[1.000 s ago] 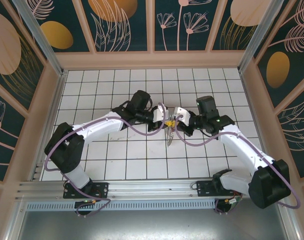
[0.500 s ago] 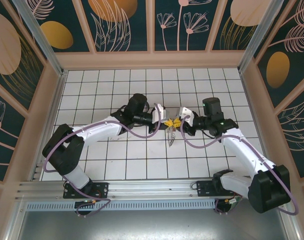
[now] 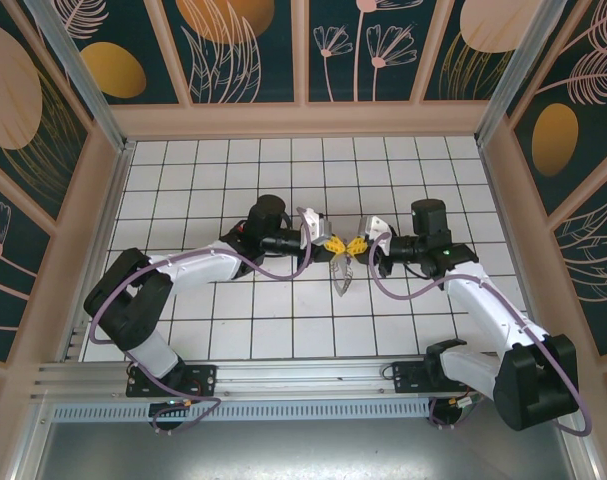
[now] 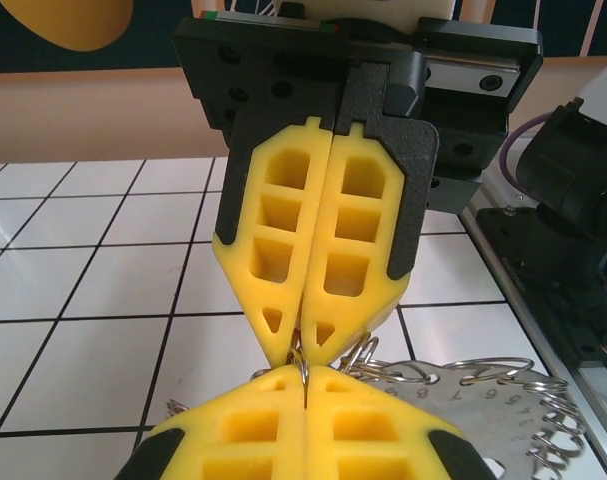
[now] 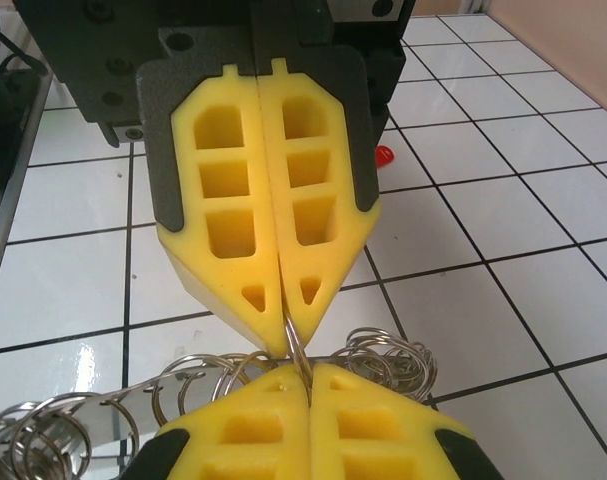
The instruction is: Put the keys on the keyring
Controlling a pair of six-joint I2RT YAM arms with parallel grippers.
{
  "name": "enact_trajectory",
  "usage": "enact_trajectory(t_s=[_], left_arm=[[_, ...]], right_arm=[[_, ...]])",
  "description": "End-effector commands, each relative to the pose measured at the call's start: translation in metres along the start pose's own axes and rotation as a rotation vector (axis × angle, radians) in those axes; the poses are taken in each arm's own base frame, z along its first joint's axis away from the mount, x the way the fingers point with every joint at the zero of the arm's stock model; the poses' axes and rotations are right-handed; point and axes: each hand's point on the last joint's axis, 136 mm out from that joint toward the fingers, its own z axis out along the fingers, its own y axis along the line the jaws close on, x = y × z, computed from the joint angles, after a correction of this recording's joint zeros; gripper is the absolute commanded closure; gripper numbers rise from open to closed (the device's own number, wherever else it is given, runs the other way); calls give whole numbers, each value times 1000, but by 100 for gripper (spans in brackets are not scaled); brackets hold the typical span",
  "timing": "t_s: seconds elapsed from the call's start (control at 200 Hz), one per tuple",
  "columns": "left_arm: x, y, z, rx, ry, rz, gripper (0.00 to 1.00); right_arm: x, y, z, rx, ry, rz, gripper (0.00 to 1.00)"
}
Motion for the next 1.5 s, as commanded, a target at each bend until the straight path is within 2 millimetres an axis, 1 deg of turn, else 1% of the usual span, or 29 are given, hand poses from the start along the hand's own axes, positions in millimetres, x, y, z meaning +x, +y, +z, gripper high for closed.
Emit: enact_trajectory(t_s=[0.0,0.08,0.11,0.13,0.15,0.2,0.27,0.335,0.39,0.395,0.41,0.44,0.515,0.555,0.611,0.651,0.766,0.846,0.881,0.886,0.901,0.966,1.016,1.066,1.131,1.306,1.416,1.456,1.496], left_arm=[[-13,-14,0,83,-37,52,100],[0,-12,2,76,26,48,100],[6,-11,2,73,55,43,96],[15,-12,3,78,82,36,95],[10,-9,4,76,90,50,95],[20,-6,5,81,144,46,93],[28,-2,7,77,197,39,89],[30,0,7,75,226,48,86],[30,2,6,69,244,60,86],[35,2,7,74,255,49,86],[41,3,9,76,270,41,86],[43,5,9,73,285,35,85],[45,8,10,73,307,34,84],[46,8,10,73,312,34,87],[43,8,10,75,308,42,93],[40,8,10,70,301,49,100],[36,10,9,58,285,57,100],[28,9,9,47,240,53,100],[26,9,10,41,213,47,100],[20,9,9,39,200,57,100],[14,7,7,36,180,65,100],[0,4,5,42,113,66,100],[-12,0,4,49,57,70,100],[-22,-2,2,53,9,75,100],[-30,-5,1,71,-32,77,100],[-38,-12,2,123,-75,70,100],[-37,-14,3,142,-70,68,100],[-37,-14,3,146,-68,66,100],[-37,-14,3,146,-66,67,100]], right_arm=[[-6,-15,-4,63,-2,-39,100],[-7,-16,-3,69,23,-44,100],[-7,-17,-4,74,32,-47,100],[-8,-18,-3,76,39,-48,100],[-8,-18,-3,81,45,-49,100],[-10,-18,-3,83,56,-54,100],[-14,-18,-2,85,61,-62,100],[-17,-18,-1,83,72,-66,100],[-16,-19,1,88,88,-63,100],[-16,-19,1,88,90,-63,100],[-16,-19,2,87,95,-62,100],[-17,-19,3,86,101,-63,100],[-18,-20,4,87,115,-61,100],[-18,-20,5,88,125,-57,100],[-16,-20,8,89,147,-59,100],[-16,-21,9,90,161,-59,100],[-15,-19,10,80,183,-56,100],[-13,-18,9,89,182,-64,100],[-9,-18,8,97,175,-68,96],[-8,-17,8,97,176,-66,96],[-6,-17,7,100,172,-67,95],[1,-14,5,91,144,-57,91],[1,-12,3,76,108,-46,89],[1,-9,1,55,71,-35,88],[-1,-8,-1,38,31,-24,87],[-5,-8,-2,29,-16,-38,86],[-7,-12,-3,39,-23,-46,87],[-9,-12,-3,39,-28,-49,89],[-11,-12,-4,40,-33,-53,94]])
